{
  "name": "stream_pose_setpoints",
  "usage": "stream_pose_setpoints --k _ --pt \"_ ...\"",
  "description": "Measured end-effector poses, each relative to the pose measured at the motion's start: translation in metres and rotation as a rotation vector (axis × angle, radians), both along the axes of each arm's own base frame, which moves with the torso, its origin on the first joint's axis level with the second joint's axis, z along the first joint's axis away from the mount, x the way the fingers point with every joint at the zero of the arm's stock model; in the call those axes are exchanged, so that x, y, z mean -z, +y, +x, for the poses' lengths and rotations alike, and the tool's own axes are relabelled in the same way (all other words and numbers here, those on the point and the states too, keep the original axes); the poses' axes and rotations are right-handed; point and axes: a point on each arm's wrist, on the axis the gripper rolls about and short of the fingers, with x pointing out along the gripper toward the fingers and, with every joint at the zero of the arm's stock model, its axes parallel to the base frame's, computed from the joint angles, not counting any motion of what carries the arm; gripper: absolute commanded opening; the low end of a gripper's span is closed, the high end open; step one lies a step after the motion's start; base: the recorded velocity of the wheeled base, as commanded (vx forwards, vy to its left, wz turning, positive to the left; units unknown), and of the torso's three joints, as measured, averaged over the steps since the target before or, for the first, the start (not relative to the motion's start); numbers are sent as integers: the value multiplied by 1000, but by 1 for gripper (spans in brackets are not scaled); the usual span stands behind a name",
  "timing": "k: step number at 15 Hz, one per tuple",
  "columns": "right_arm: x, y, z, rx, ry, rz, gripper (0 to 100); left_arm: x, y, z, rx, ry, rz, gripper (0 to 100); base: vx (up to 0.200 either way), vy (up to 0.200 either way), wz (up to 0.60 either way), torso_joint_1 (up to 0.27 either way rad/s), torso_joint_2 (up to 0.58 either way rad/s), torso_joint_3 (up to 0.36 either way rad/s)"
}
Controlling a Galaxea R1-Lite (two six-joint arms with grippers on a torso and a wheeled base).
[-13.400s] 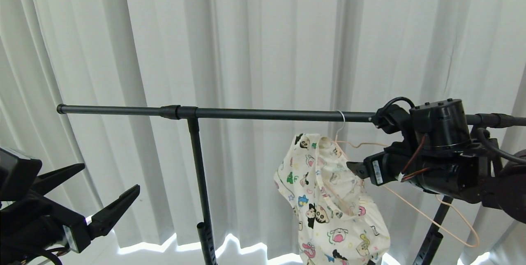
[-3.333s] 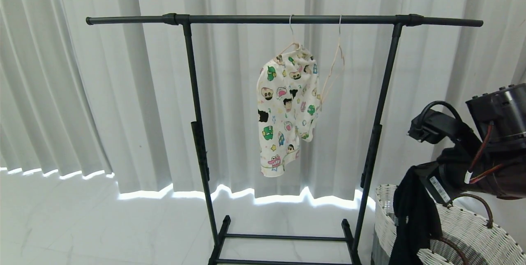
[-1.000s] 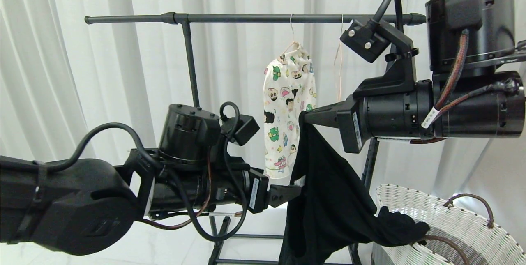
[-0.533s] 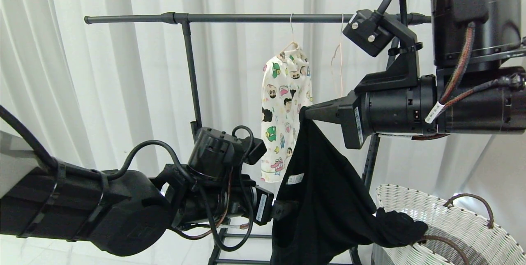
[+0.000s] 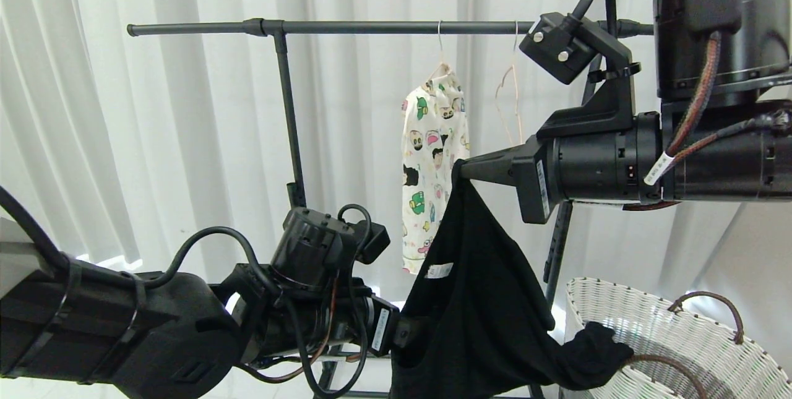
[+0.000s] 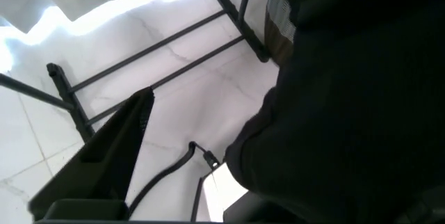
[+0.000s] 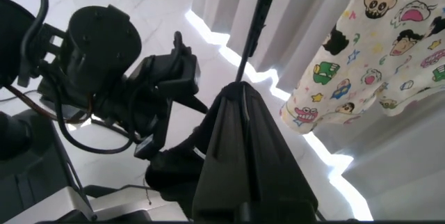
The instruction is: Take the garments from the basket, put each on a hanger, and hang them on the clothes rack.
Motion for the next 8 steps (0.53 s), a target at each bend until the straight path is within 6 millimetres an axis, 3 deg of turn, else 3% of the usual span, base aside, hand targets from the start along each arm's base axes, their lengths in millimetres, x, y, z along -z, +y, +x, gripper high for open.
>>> stream_pose_setpoints --k 6,8 --pt "1 -3 3 38 -4 -9 0 -5 12 -9 -82 -52 41 0 0 0 0 0 0 0" --pt "1 -8 8 102 -14 -18 0 -16 22 -14 -111 -89 31 0 0 0 0 0 0 0"
